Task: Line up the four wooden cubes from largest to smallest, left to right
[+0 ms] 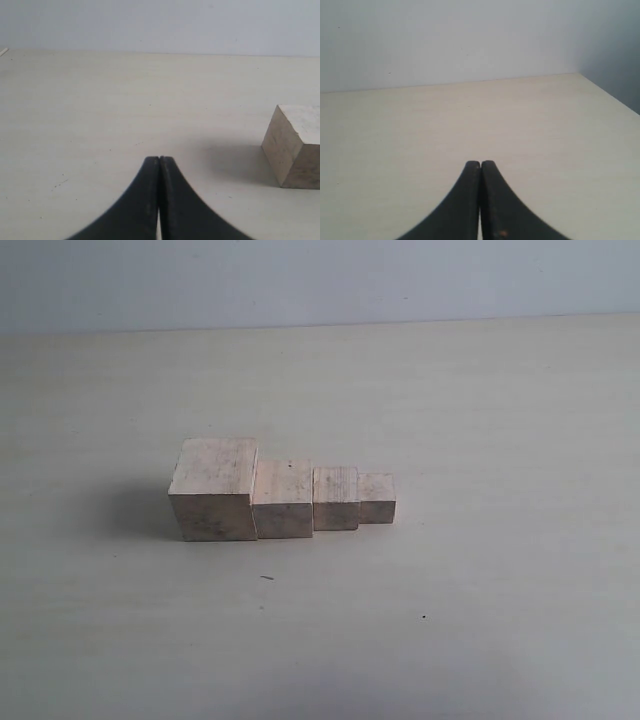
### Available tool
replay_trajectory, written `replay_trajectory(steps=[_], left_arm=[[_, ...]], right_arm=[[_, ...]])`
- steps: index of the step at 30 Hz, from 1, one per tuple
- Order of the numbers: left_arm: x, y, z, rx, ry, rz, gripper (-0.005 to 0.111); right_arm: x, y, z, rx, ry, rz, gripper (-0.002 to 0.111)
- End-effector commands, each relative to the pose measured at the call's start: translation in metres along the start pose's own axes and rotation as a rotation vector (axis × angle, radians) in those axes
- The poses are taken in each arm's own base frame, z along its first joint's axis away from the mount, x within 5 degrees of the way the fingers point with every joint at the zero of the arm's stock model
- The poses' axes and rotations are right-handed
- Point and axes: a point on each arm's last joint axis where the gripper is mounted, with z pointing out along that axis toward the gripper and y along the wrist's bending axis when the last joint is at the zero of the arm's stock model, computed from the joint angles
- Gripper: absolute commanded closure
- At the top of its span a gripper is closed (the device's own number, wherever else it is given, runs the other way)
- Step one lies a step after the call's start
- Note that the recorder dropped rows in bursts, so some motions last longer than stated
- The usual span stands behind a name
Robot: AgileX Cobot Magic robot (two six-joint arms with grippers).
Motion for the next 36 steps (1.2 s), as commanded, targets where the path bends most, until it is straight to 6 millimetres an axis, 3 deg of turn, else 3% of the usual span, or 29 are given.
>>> replay_trajectory(steps=[1,36], left_arm=[[-0.0001,0.0003,0.0,-0.004,-0.014,0.001,0.107],[-0.0001,0.0003,0.0,-0.004,-0.014,0.001,0.107]], right_arm=[[0.0033,-0.0026,-0.0001,0.03,0.019,0.014,0.108],[0.0052,0.0009,-0.0001,-0.037,0.039,-0.081,0.108]])
